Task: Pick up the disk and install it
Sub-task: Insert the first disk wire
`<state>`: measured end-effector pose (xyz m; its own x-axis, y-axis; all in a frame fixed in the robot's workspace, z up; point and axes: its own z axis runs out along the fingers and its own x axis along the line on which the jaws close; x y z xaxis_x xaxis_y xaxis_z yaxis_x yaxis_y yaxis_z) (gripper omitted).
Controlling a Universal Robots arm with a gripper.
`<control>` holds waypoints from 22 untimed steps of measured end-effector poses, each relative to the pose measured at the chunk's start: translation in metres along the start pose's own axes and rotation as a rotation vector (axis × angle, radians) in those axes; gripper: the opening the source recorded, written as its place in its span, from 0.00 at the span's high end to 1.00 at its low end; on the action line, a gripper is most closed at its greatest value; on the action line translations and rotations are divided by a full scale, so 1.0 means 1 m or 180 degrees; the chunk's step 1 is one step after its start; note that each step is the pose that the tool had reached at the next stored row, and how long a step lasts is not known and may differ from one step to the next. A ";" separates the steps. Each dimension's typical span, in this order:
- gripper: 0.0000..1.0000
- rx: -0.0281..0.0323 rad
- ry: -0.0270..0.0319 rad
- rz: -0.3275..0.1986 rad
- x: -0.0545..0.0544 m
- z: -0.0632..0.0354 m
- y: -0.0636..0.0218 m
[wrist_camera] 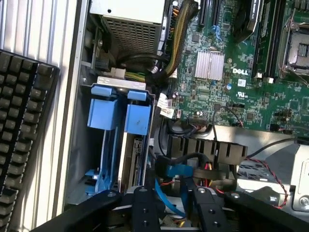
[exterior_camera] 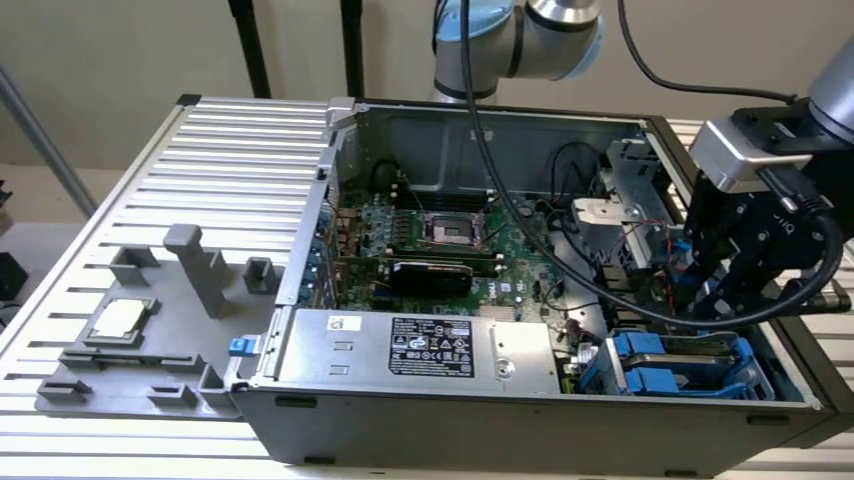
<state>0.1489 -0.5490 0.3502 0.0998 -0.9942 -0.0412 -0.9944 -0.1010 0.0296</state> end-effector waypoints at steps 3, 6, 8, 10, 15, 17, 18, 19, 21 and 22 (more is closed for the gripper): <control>0.63 0.0000 -0.0002 0.0000 0.003 -0.0001 0.0035; 0.63 0.0001 -0.0008 0.0000 0.012 -0.0004 0.0045; 0.63 0.0001 -0.0012 -0.0001 0.020 -0.0006 0.0053; 0.63 0.0001 -0.0018 -0.0001 0.027 -0.0010 0.0060; 0.63 -0.0006 -0.0045 -0.0001 0.038 -0.0017 0.0007; 0.63 -0.0007 -0.0064 -0.0002 0.040 -0.0024 -0.0039; 0.63 -0.0007 -0.0073 -0.0002 0.040 -0.0029 -0.0062; 0.63 -0.0008 -0.0082 -0.0002 0.041 -0.0035 -0.0084; 0.63 -0.0009 -0.0101 -0.0004 0.042 -0.0050 -0.0126; 0.63 -0.0009 -0.0113 -0.0005 0.042 -0.0058 -0.0140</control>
<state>0.1673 -0.5894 0.3539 0.1001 -0.9920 -0.0767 -0.9942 -0.1029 0.0325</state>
